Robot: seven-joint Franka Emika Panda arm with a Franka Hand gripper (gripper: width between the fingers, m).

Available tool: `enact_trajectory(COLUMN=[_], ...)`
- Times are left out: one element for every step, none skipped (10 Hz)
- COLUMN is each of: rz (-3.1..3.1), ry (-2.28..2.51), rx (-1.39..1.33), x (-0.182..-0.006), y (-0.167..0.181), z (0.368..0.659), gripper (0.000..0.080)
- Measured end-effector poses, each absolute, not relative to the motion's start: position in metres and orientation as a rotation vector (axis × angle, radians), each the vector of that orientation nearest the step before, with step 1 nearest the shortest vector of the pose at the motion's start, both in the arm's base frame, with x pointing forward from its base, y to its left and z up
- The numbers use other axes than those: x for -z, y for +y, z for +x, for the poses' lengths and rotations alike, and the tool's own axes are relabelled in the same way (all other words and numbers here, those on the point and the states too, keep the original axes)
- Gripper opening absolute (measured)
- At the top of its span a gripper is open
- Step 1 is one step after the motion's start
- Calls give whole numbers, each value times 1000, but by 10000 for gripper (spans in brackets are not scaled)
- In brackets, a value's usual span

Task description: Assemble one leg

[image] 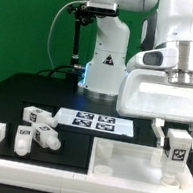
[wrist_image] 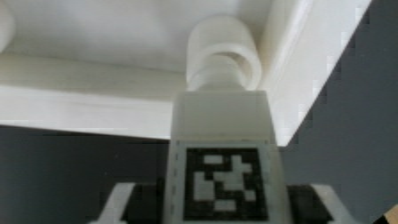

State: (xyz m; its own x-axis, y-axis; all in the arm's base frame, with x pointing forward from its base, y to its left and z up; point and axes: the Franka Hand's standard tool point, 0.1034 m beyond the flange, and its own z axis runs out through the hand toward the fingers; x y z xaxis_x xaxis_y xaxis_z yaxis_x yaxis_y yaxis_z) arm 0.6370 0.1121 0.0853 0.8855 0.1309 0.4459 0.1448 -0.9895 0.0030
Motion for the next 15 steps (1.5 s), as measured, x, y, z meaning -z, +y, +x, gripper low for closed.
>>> enact_trajectory(rz=[-3022, -3023, -3027, -3027, -3021, -3015, -3012, -3011, -3011, -3014, -3017, -3017, -3043, -3057, -3061], ry=[-224, -223, -225, -226, -226, -227, -227, -227, -227, -228, -228, -227, -206, -174, -144], rx=[707, 712, 703, 708, 743, 772, 788, 795, 795, 782, 761, 762, 599, 429, 323], x=[-82, -81, -75, -71, -71, -71, -70, -71, -71, -71, -71, -71, -70, -80, -82], y=[113, 112, 111, 111, 111, 111, 111, 111, 111, 111, 112, 111, 112, 116, 121], z=[636, 636, 634, 633, 635, 637, 636, 636, 636, 636, 637, 637, 634, 640, 644], gripper=[284, 284, 284, 284, 284, 284, 284, 284, 284, 284, 284, 499, 499, 617, 640])
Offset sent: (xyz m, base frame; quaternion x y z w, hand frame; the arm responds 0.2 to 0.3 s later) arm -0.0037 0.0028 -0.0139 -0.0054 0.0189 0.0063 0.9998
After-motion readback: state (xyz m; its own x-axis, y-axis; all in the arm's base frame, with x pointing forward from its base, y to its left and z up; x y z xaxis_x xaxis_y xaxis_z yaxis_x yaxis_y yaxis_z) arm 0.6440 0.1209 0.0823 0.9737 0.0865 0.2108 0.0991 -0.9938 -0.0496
